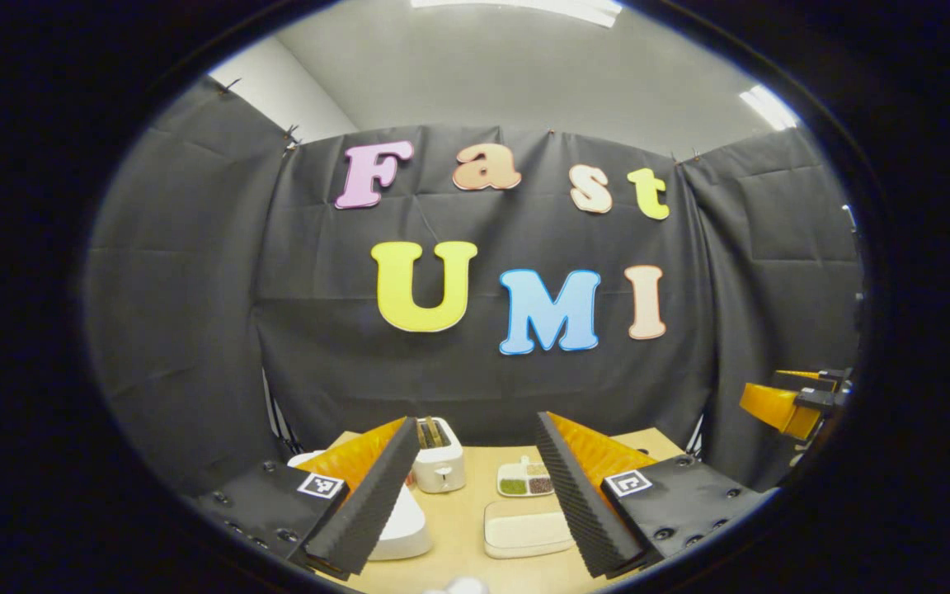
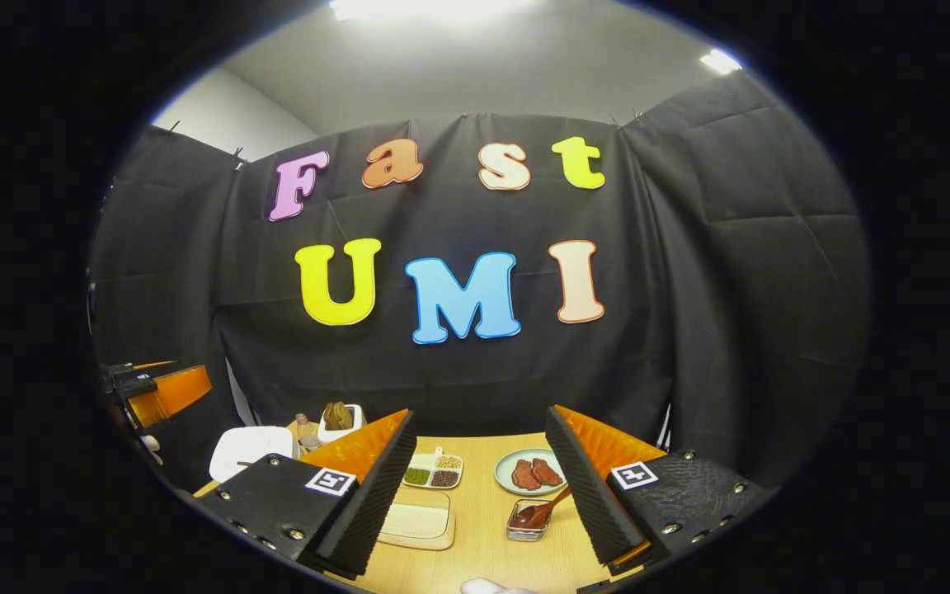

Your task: Close the left gripper, press the button to open the rice cooker; take a wooden spoon from the chopstick holder with the right hand, scoop a spoonful of rice and pour it into the rice cooker, then put the wooden spoon back into the chopstick holder.

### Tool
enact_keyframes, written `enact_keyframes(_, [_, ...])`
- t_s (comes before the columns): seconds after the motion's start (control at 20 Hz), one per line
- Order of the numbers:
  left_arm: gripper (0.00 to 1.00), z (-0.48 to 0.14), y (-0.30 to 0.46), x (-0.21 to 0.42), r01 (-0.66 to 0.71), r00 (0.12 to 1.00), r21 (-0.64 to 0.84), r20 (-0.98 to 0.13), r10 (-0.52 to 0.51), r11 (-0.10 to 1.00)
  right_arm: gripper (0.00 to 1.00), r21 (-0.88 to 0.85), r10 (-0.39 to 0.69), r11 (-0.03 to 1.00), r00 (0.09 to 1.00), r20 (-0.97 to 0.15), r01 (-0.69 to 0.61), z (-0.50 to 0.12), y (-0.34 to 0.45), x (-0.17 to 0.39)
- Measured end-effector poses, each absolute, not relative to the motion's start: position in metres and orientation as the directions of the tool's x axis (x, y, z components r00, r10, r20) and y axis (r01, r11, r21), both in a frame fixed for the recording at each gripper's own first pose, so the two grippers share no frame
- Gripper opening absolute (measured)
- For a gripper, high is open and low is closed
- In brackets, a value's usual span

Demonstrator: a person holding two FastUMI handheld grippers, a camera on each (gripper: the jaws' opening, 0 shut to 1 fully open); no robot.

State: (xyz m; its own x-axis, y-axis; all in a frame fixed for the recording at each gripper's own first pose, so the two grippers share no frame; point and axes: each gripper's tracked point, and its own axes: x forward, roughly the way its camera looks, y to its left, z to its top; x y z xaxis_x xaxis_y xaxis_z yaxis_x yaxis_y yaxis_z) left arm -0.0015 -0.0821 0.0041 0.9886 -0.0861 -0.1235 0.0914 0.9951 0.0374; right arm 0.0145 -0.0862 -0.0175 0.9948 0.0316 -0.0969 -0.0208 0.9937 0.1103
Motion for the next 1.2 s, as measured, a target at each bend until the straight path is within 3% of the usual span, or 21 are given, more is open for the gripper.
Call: enact_keyframes(1.2, [0.98, 0.010, -0.080, -0.009, 0.125, 0.984, 0.014, -0.127, -0.123, 0.992, 0.96, 0.110, 0.024, 0.994, 0.998, -0.065, -0.016, 0.000, -0.086, 0.000])
